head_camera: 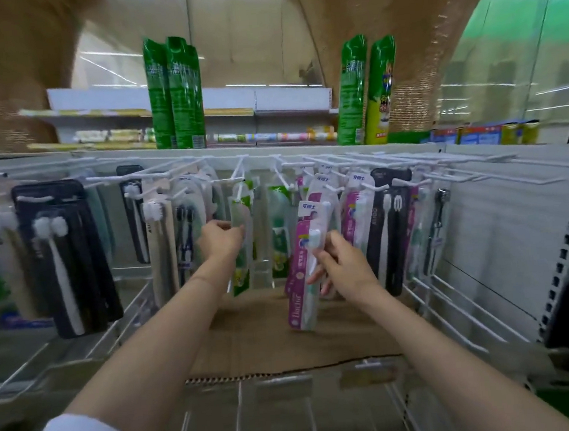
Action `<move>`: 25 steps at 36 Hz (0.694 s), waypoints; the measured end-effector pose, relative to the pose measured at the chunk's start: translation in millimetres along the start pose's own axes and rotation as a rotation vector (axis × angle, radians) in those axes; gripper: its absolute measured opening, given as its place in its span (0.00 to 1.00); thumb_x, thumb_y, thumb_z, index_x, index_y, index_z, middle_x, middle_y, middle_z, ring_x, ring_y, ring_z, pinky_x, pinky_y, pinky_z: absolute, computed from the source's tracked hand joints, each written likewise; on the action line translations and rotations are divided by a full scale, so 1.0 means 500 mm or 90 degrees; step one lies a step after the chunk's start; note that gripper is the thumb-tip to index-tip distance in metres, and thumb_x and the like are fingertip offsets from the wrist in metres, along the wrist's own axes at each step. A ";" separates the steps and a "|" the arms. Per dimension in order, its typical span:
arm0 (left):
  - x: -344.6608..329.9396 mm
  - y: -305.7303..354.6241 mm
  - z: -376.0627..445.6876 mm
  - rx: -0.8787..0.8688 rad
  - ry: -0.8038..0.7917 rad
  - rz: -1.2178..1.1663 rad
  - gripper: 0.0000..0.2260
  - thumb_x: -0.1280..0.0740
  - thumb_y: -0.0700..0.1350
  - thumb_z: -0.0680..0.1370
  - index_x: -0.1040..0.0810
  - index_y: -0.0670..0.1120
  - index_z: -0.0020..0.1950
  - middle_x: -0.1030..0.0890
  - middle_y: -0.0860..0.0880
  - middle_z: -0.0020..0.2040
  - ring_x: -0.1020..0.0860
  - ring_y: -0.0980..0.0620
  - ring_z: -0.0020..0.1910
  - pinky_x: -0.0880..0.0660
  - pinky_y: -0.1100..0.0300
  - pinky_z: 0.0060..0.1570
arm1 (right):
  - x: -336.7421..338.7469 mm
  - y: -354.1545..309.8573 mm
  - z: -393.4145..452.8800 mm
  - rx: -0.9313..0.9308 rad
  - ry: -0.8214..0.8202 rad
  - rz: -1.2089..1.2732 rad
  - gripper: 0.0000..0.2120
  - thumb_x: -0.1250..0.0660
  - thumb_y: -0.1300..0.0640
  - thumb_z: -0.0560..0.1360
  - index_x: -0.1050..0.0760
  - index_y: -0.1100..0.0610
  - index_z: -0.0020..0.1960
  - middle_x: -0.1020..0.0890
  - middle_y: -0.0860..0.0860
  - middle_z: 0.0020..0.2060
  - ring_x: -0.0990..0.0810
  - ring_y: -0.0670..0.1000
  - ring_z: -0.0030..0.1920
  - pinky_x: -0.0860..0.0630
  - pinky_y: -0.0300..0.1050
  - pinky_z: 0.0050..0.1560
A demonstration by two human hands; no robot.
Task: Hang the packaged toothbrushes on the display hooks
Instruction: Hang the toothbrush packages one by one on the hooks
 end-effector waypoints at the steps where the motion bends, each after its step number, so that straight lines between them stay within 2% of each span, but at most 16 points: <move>1: -0.001 0.002 -0.006 -0.020 0.007 0.003 0.12 0.30 0.44 0.75 0.24 0.42 0.57 0.21 0.44 0.54 0.23 0.44 0.55 0.26 0.55 0.54 | 0.005 0.004 0.000 0.000 0.014 -0.007 0.03 0.43 0.57 0.81 0.32 0.56 0.52 0.18 0.55 0.33 0.20 0.47 0.27 0.24 0.40 0.26; 4: -0.005 0.001 -0.025 -0.081 0.029 -0.002 0.13 0.30 0.42 0.74 0.31 0.45 0.53 0.24 0.46 0.51 0.24 0.45 0.54 0.26 0.51 0.56 | 0.033 0.016 -0.002 0.006 0.079 -0.040 0.06 0.43 0.58 0.81 0.32 0.60 0.52 0.21 0.52 0.28 0.26 0.43 0.20 0.30 0.35 0.22; 6: -0.008 0.001 -0.035 -0.119 0.047 0.007 0.12 0.30 0.40 0.73 0.33 0.47 0.50 0.26 0.44 0.53 0.25 0.45 0.51 0.26 0.47 0.56 | 0.061 0.028 -0.008 0.005 0.127 -0.050 0.07 0.43 0.58 0.81 0.32 0.62 0.52 0.23 0.53 0.27 0.28 0.43 0.19 0.31 0.35 0.22; 10: -0.010 0.017 -0.059 -0.176 0.079 0.047 0.10 0.32 0.38 0.74 0.33 0.45 0.48 0.30 0.47 0.50 0.30 0.50 0.47 0.32 0.58 0.48 | 0.112 0.054 -0.025 -0.008 0.189 -0.029 0.08 0.41 0.56 0.80 0.32 0.61 0.50 0.24 0.54 0.28 0.27 0.42 0.21 0.30 0.34 0.23; 14: -0.028 0.035 -0.087 -0.239 0.070 0.071 0.09 0.33 0.35 0.74 0.31 0.46 0.47 0.27 0.48 0.45 0.30 0.55 0.41 0.36 0.68 0.37 | 0.167 0.074 -0.030 -0.041 0.266 -0.040 0.06 0.42 0.57 0.81 0.33 0.60 0.49 0.24 0.54 0.27 0.28 0.46 0.21 0.30 0.39 0.23; 17: -0.052 0.036 -0.099 -0.246 0.036 0.068 0.08 0.34 0.35 0.74 0.30 0.46 0.47 0.28 0.52 0.39 0.29 0.55 0.38 0.37 0.68 0.33 | 0.191 0.061 -0.019 -0.031 0.290 -0.045 0.06 0.43 0.57 0.81 0.34 0.60 0.48 0.25 0.54 0.26 0.28 0.51 0.25 0.29 0.46 0.28; 21: -0.088 0.024 -0.096 -0.203 -0.046 0.085 0.05 0.34 0.40 0.77 0.28 0.45 0.51 0.26 0.52 0.43 0.27 0.56 0.41 0.32 0.68 0.38 | 0.203 0.042 0.005 -0.028 0.265 -0.099 0.10 0.42 0.53 0.80 0.38 0.53 0.41 0.27 0.53 0.28 0.27 0.54 0.30 0.27 0.53 0.39; 25: -0.117 -0.007 -0.067 -0.111 -0.106 0.096 0.10 0.36 0.43 0.78 0.25 0.41 0.58 0.21 0.46 0.54 0.23 0.47 0.54 0.26 0.54 0.57 | 0.208 0.035 0.021 -0.043 0.236 -0.139 0.08 0.44 0.54 0.81 0.36 0.57 0.46 0.26 0.55 0.32 0.27 0.55 0.32 0.30 0.51 0.39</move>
Point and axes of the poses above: each hand's wrist, its own z-axis towards the middle knuckle, its own x-axis out of the back of the hand, y = z × x, the point moved 8 cm from there along z, towards the middle knuckle
